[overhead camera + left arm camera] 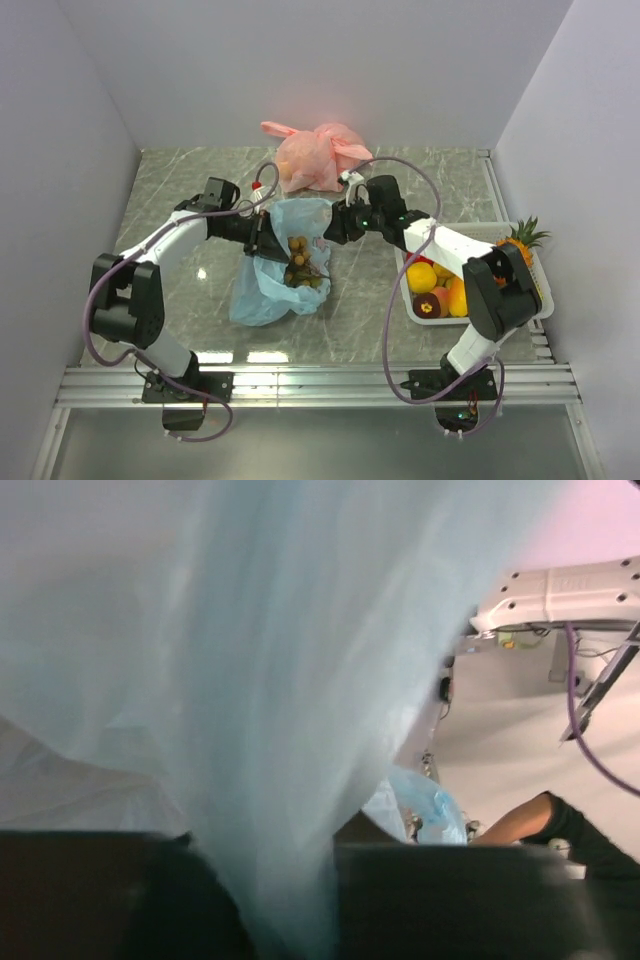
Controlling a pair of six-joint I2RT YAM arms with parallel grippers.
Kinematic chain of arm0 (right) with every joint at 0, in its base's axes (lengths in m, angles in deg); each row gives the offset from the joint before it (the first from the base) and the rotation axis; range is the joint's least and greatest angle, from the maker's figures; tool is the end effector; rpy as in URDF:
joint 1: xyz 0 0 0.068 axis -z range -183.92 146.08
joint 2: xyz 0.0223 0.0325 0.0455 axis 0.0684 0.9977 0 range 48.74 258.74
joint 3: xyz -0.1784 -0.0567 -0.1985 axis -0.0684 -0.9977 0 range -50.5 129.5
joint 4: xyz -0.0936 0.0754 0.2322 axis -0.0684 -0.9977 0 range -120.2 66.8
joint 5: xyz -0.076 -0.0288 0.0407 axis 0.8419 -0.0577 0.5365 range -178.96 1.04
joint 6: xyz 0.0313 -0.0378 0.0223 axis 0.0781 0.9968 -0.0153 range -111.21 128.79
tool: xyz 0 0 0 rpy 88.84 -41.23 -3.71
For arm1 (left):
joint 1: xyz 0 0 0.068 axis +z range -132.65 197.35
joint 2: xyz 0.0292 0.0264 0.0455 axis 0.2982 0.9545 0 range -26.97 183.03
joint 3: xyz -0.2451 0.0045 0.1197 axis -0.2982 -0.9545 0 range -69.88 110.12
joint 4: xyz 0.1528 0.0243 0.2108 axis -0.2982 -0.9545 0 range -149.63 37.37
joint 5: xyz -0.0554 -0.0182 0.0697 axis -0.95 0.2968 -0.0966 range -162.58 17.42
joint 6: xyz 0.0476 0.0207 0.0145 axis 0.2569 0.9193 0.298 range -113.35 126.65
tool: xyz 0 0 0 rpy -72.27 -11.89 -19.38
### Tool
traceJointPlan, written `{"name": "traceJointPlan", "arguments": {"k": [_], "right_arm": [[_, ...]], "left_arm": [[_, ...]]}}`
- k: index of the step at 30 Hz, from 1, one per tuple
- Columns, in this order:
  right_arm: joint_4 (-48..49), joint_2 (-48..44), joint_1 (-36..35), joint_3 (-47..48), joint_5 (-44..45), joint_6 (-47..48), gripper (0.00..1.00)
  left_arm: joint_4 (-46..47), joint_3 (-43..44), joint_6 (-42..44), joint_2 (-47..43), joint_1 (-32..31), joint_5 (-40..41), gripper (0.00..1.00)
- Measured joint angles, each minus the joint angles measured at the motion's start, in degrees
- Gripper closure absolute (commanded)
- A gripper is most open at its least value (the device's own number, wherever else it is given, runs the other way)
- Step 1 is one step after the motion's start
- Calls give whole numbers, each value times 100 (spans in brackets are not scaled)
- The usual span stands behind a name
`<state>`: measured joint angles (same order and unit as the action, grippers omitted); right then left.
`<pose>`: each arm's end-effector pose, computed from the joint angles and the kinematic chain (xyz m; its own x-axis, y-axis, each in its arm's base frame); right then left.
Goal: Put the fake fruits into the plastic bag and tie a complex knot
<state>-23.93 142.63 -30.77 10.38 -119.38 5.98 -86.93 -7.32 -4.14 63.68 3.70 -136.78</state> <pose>0.3157 0.1801 0.2356 -0.5323 -0.2221 -0.8169 -0.7399 0.5909 0.3215 0.2926 -0.1040 0.2358 -0.9410 0.1446 -0.3059 0.3379 0.3579 -0.8705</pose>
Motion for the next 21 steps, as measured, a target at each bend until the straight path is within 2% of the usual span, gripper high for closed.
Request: {"name": "traceJointPlan", "arguments": {"k": [1, 4, 7, 10, 15, 17, 21], "right_arm": [[46, 101, 2, 50, -68, -59, 100], [66, 105, 28, 140, -267, -254, 100], [63, -87, 48, 188, -435, -374, 100], [-17, -389, 48, 188, -555, -496, 100], [-197, -675, 46, 262, -605, -610, 100], [-313, -640, 46, 313, -581, -654, 100], [-560, -527, 37, 376, -476, -715, 100]], "left_arm": [[-109, 68, 105, 15, 20, 11, 59], [-522, 363, 527, 7, 96, 166, 25], [-1012, 855, 1169, -72, 190, 599, 10], [-1368, 1405, 1768, -328, 251, 1110, 3], [-1989, 2380, 3060, -975, -7, 1921, 3], [-2177, 2520, 3499, -1259, -518, 2243, 2], [-2444, 2179, 4030, -1847, -2391, 2931, 2]]}}
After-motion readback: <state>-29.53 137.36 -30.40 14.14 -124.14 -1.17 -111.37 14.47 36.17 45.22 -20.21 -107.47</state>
